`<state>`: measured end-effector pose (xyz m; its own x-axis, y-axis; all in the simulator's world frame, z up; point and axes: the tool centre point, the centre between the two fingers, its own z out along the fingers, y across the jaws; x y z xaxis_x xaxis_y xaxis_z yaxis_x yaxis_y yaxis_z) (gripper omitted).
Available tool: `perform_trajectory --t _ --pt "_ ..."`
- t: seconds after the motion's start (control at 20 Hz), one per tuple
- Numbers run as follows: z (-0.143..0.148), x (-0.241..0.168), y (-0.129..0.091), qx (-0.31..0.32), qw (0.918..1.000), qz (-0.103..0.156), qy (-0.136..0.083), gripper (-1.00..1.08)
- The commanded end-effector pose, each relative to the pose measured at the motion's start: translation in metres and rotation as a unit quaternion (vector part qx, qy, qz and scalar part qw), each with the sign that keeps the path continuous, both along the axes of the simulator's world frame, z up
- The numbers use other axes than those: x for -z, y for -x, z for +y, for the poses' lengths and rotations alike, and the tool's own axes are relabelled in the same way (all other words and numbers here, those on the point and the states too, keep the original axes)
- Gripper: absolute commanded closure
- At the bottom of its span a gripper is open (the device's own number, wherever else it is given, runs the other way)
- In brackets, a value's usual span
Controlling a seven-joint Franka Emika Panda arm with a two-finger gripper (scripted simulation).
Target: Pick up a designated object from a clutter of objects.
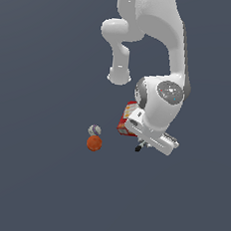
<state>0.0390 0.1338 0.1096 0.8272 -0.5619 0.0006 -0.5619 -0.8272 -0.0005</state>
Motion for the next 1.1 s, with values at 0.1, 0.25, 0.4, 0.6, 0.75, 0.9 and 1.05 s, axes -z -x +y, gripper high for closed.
perform_trajectory --t 0.1,0.25,0.4,0.6,0.75,0.9,1.05 --pt "-0.031 -0.027 0.021 0.000 1.0000 0.000 0.000 1.08" --pt "-0.052 -0.046 0.034 0.000 1.0000 0.000 0.000 1.08" --pt "-0.073 -0.065 0.047 0.000 1.0000 0.001 -0.001 1.08" --pt "-0.102 -0.091 0.065 0.000 1.0000 0.001 -0.001 1.08" --pt "-0.124 -0.111 0.079 0.000 1.0000 0.001 -0.002 1.08" --pt "-0.147 -0.132 0.094 0.000 1.0000 0.001 -0.002 1.08" --pt "-0.172 -0.155 0.109 0.000 1.0000 0.001 -0.003 1.08"
